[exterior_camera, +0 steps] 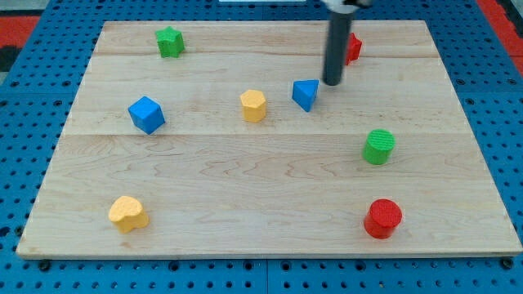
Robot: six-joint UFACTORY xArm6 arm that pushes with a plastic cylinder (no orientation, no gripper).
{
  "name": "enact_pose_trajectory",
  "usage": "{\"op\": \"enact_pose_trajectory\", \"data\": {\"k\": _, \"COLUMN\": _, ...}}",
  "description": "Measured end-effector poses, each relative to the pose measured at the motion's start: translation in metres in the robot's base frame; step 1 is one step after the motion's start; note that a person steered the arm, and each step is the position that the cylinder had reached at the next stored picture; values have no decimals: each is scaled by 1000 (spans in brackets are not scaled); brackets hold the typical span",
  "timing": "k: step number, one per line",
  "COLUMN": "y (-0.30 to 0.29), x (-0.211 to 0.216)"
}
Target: Move the green circle above to the yellow hexagon
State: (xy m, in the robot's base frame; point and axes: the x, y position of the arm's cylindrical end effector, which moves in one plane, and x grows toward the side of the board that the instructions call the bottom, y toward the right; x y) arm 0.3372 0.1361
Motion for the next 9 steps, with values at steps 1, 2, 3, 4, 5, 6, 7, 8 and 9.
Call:
{"op": "enact_pose_trajectory", "data": {"k": 1, "y": 77, "x": 59}}
{"op": "enact_pose_trajectory", "data": {"k": 2, "y": 129, "x": 146}}
{"op": "enact_pose_trajectory", "data": {"k": 3, "y": 80, "x": 169}}
{"op": "enact_pose_trajectory", "data": {"k": 4, "y": 54, "x": 152}}
{"op": "enact_pose_trajectory", "data": {"k": 5, "y": 51, "x": 134}}
{"op": "enact_pose_trajectory", "data": {"k": 6, "y": 51, "x": 134}}
{"op": "enact_pose_trajectory", "data": {"k": 7, "y": 51, "x": 135}}
{"op": "enact_pose_trajectory", "data": {"k": 8, "y": 51, "x": 106}}
{"op": "enact_pose_trajectory", "data": {"k": 9, "y": 40, "x": 92}}
